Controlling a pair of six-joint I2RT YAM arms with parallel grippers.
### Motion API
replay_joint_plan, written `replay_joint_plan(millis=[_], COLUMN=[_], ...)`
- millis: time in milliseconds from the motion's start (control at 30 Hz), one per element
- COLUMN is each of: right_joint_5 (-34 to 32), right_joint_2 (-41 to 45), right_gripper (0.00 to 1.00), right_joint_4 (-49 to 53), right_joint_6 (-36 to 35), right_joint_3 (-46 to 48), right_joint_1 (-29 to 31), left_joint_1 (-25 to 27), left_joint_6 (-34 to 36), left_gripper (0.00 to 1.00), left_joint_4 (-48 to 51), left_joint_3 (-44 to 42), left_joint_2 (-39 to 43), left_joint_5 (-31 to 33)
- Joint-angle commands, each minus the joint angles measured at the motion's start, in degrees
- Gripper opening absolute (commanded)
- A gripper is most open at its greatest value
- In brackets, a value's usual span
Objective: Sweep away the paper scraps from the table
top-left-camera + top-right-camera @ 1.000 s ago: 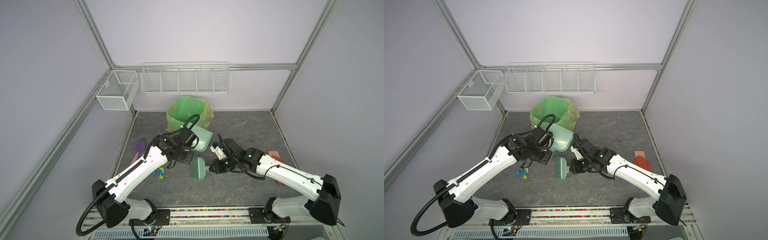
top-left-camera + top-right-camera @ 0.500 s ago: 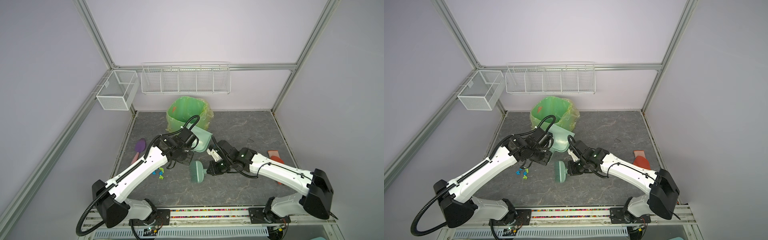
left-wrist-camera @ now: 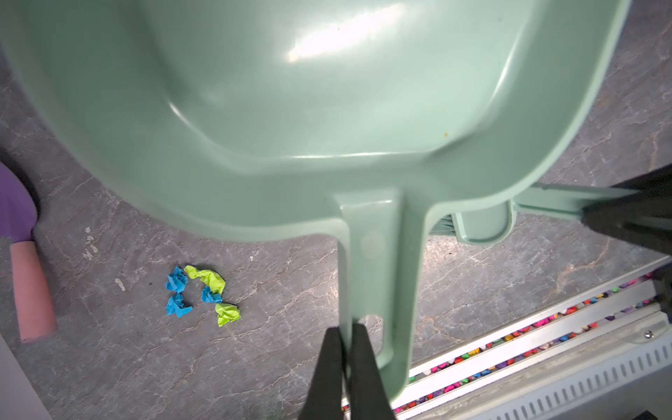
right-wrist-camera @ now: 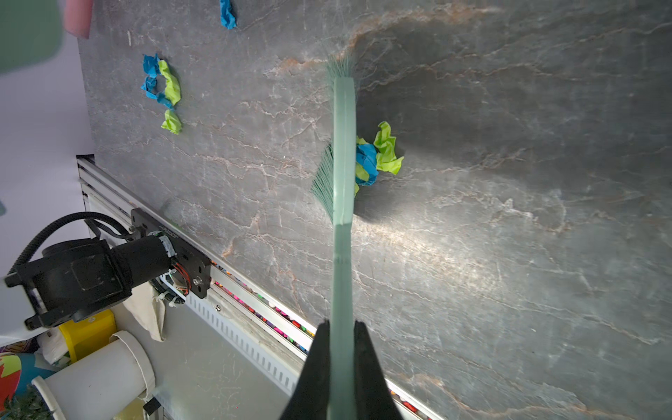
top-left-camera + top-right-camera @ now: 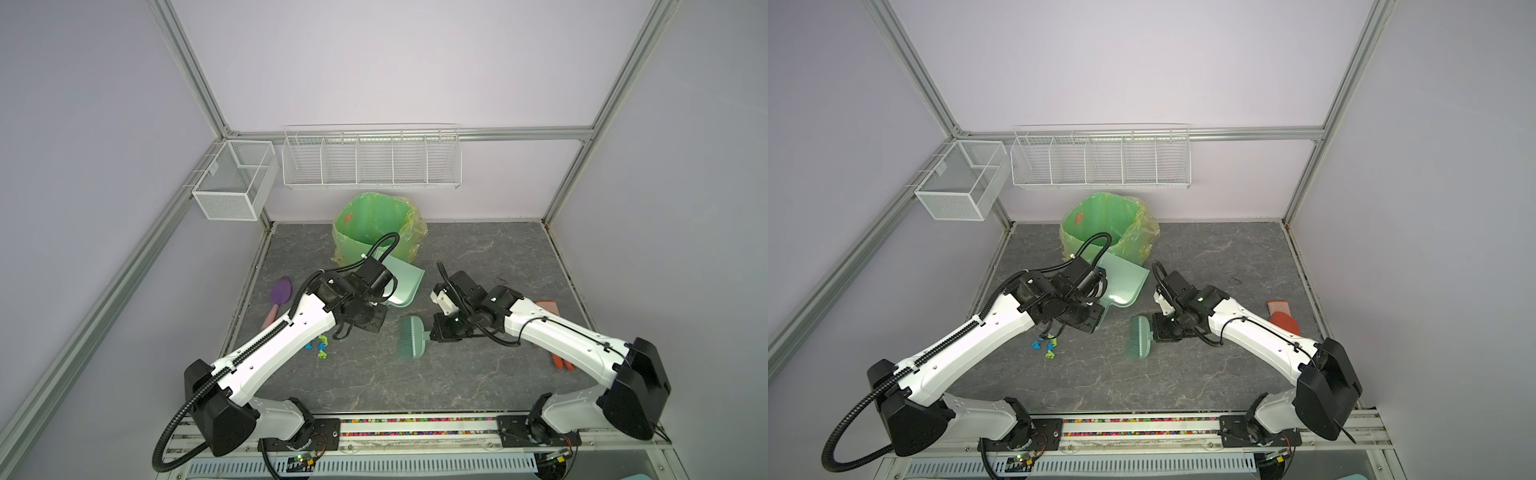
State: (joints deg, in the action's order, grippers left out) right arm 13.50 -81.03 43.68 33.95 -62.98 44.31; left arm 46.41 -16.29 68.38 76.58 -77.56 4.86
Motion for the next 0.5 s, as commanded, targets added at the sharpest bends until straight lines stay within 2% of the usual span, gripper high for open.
replay_joint_plan(millis=[0, 467], right_joint_5=[0.2, 0.9], right_joint_2=[-0.1, 2.8], right_gripper=[0.07, 0.07], right_joint_4=[5.2, 13.5], right_joint_6=[-3.5, -11.6], right_joint_3=[-0.9, -2.0], right_joint_1=[-2.3, -13.3], left_joint_1=[0.2, 0.2], left_joint_6=[-1.4, -2.6], left_gripper=[0.0, 0.0], left_joint_4=[0.0, -0.7], left_joint_3=[-1.0, -4.3], left_joint_2=[1.7, 4.1], left_joint_5=[-1.4, -3.8])
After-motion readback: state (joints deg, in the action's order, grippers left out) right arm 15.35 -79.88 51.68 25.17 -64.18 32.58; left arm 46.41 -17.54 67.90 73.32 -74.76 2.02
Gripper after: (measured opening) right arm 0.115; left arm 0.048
